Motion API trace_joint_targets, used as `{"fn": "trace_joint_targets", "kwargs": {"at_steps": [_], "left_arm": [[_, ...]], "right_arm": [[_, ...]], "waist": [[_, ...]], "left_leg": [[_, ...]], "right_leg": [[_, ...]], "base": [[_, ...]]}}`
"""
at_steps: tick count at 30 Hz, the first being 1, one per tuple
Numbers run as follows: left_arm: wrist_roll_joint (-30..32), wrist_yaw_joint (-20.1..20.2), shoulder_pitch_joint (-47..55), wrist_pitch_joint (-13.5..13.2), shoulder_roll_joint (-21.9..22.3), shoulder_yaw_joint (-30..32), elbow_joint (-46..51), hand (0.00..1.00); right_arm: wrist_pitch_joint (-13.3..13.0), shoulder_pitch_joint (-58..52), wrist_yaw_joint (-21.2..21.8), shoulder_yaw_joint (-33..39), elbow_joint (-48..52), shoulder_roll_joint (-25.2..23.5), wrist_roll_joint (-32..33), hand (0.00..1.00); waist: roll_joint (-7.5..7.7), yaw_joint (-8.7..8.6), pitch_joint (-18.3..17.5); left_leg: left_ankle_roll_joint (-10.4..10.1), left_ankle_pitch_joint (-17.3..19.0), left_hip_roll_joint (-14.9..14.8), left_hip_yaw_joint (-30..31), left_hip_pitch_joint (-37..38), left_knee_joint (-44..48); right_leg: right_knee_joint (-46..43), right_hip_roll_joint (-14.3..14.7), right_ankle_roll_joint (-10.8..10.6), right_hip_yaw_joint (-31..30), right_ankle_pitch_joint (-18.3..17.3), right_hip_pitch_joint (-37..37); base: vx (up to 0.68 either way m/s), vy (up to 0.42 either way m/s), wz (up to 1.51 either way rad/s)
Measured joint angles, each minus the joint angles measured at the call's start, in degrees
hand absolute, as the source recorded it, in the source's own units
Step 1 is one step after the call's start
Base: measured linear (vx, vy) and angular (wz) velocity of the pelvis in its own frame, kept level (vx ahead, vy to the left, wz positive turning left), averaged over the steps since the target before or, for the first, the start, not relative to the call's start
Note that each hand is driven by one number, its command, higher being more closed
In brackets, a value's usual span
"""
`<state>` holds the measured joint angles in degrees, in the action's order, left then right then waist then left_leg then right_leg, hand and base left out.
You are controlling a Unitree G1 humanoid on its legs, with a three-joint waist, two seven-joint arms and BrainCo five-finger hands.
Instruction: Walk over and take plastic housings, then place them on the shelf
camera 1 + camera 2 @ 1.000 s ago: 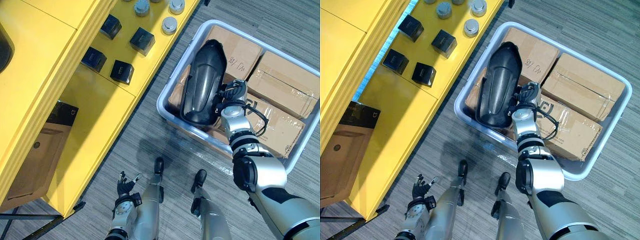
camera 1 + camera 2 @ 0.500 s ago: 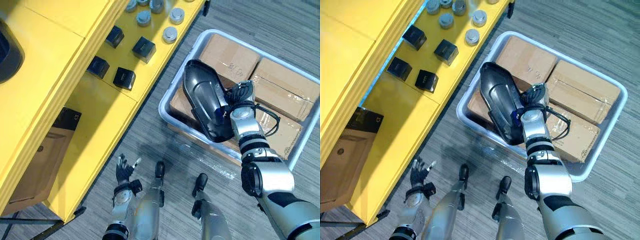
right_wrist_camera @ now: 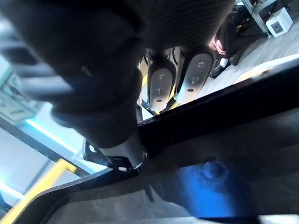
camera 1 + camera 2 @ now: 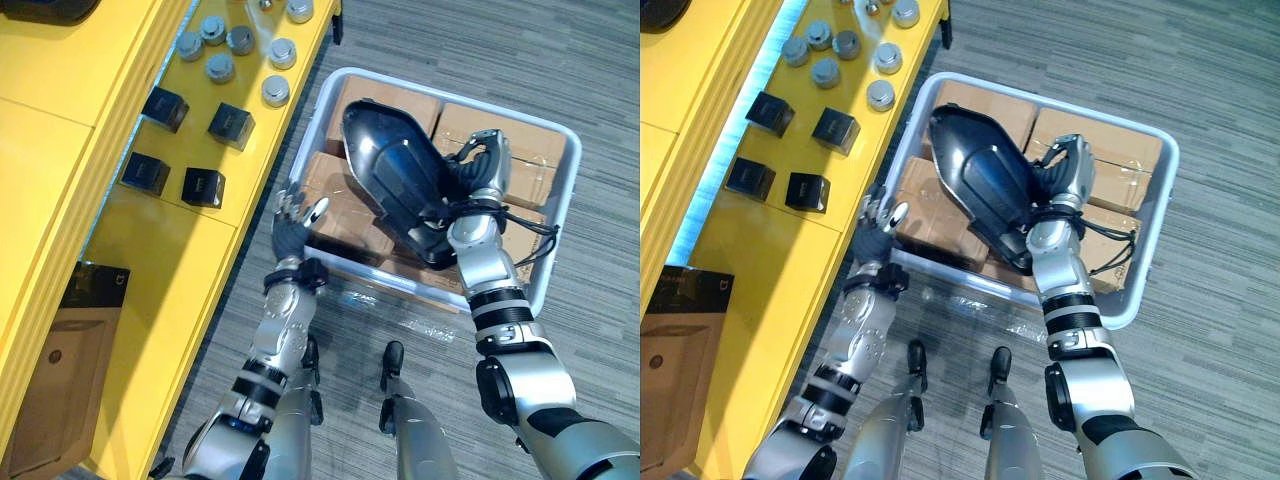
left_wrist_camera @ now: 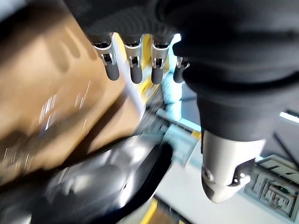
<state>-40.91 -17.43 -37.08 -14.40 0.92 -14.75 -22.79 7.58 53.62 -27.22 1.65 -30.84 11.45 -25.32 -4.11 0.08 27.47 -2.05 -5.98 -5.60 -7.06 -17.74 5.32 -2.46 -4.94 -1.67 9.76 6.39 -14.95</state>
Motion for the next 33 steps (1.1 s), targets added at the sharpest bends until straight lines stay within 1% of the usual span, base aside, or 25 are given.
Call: {"fn": "trace_joint_targets", "kwargs": {"at_steps": [2,3,5,7,10,12,15,17,18,21,26,28,29,32,33], "left_arm": [[-2.96,0.65,-0.98,0.02,0.65,-0.70,-1.41,0.00],[-4.37,0.86,-1.11,0.03,0.93,-1.02,-2.18,0.00],[-6.30,0.85,-1.61,0.10,1.21,-1.56,-3.47,0.00],[-6.79,0.56,-1.67,0.12,1.90,-2.14,-3.51,0.00],[-6.79,0.04,-1.90,0.12,2.01,-2.19,-3.98,0.00],[-6.72,-0.65,-2.83,0.12,2.02,-2.00,-5.41,0.00],[-6.32,-1.95,-3.03,0.12,2.25,-1.93,-5.46,0.00],[-6.08,-2.79,-3.27,0.11,2.28,-1.78,-5.51,0.00],[-6.08,-3.26,-3.69,0.10,2.36,-1.74,-5.52,1.00],[-6.07,-5.06,-4.77,-0.35,3.44,0.26,-5.81,1.00],[-5.51,-7.50,-4.83,-1.74,3.57,2.09,-5.79,1.00],[-4.88,-9.48,-4.83,-2.91,3.74,2.78,-5.08,1.00],[-4.54,-9.76,-4.78,-3.23,3.74,2.77,-4.79,1.00],[-2.10,-10.06,-2.96,-3.56,4.36,2.05,0.11,1.00],[-1.95,-10.57,-1.95,-3.58,4.93,2.13,2.30,1.00]], "right_arm": [[0.00,0.11,-0.91,-0.47,1.31,-1.72,0.00,1.00],[0.00,0.47,-1.18,-1.06,1.53,-3.32,0.00,1.00],[0.00,0.51,-1.97,-2.11,2.80,-4.97,0.00,1.00],[-0.01,0.56,-3.32,-3.17,3.51,-6.19,0.01,1.00],[-0.01,0.55,-4.47,-4.04,3.62,-7.51,0.02,1.00],[-0.01,0.51,-5.19,-4.21,5.40,-9.09,0.05,1.00],[-0.18,0.44,-6.10,-5.56,8.10,-9.77,0.18,1.00],[-0.24,0.21,-6.44,-6.80,9.15,-10.40,0.24,1.00],[-0.61,-0.43,-6.56,-7.62,10.12,-11.01,0.25,1.00],[-2.20,-2.70,-6.83,-9.89,12.85,-12.42,0.33,1.00],[-5.07,-6.43,-7.70,-13.51,17.79,-13.71,0.55,1.00],[-6.83,-10.62,-8.14,-16.06,23.14,-13.73,0.91,1.00],[-7.47,-11.68,-8.31,-16.74,24.36,-13.78,1.37,1.00],[-9.96,-15.27,-8.73,-17.58,30.15,-13.88,3.32,1.00],[-11.32,-17.37,-8.67,-18.77,32.71,-13.75,4.10,1.00]], "waist": [[0.25,-0.38,-0.13],[0.79,-0.52,-0.41],[0.97,-0.84,-0.50],[1.16,-0.99,-0.60],[1.58,-0.96,-0.82],[1.63,-0.98,-0.85],[1.79,-1.04,-0.93],[2.29,-1.17,-1.20],[2.66,-1.24,-1.40],[3.29,-1.42,-1.74],[4.25,-1.57,-2.32],[4.71,-1.68,-2.59],[4.87,-1.69,-2.71],[5.70,-1.95,-3.63],[5.92,-2.09,-4.27]], "left_leg": [[-0.03,0.02,-0.17,-0.54,0.00,0.00],[-0.09,0.06,-0.35,-1.02,0.00,0.00],[-0.13,0.09,-0.47,-1.17,-0.01,0.06],[-0.14,0.10,-0.54,-1.45,0.05,0.19],[-0.17,0.12,-0.54,-2.05,0.29,0.21],[-0.19,0.14,-0.54,-2.34,0.46,0.18],[-0.19,0.14,-0.52,-2.37,0.48,0.15],[-0.21,0.15,-0.53,-2.38,0.48,0.13],[-0.23,0.16,-0.54,-2.38,0.48,0.12],[-0.26,0.17,-0.52,-2.38,0.50,0.09],[-0.28,0.19,-0.49,-2.46,0.74,0.09],[-0.46,0.32,-0.51,-2.41,1.41,0.07],[-0.51,0.35,-0.51,-2.39,1.62,0.05],[-0.70,0.49,-0.37,-2.27,2.69,-0.56],[-0.80,0.30,-0.29,-1.92,3.62,-1.38]], "right_leg": [[0.00,0.18,0.06,-0.42,0.14,-0.24],[-0.01,0.35,0.11,-1.25,0.35,-0.68],[-0.02,0.48,0.18,-1.36,0.44,-0.75],[-0.07,0.66,0.29,-1.52,0.55,-0.77],[-0.11,0.73,0.38,-1.76,0.65,-0.80],[-0.16,0.74,0.37,-2.42,0.71,-0.84],[-0.15,0.78,0.35,-2.55,0.73,-0.90],[-0.14,0.87,0.35,-2.56,0.73,-0.92],[-0.13,0.89,0.35,-2.56,0.73,-0.92],[-0.13,0.87,0.36,-2.59,0.72,-0.92],[-0.13,0.82,0.36,-2.69,0.72,-0.76],[-0.06,0.84,0.39,-2.57,0.68,0.05],[-0.06,0.84,0.40,-2.59,0.65,0.23],[-0.15,0.75,0.53,-1.81,0.24,1.12],[-0.27,0.72,0.55,-1.38,-0.17,1.89]], "base": [[-0.03,0.031,-0.14],[-0.04,0.026,-0.21],[-0.04,0.022,-0.12],[-0.04,0.022,-0.05],[-0.04,0.045,-0.08],[-0.03,0.048,-0.08],[-0.01,0.046,-0.03],[0.01,0.042,-0.01],[0.02,0.050,-0.01],[0.01,0.045,0.00],[-0.01,0.047,0.00],[-0.01,0.054,0.02],[-0.01,0.054,0.02],[0.00,0.043,0.05],[0.02,0.022,0.12]]}}
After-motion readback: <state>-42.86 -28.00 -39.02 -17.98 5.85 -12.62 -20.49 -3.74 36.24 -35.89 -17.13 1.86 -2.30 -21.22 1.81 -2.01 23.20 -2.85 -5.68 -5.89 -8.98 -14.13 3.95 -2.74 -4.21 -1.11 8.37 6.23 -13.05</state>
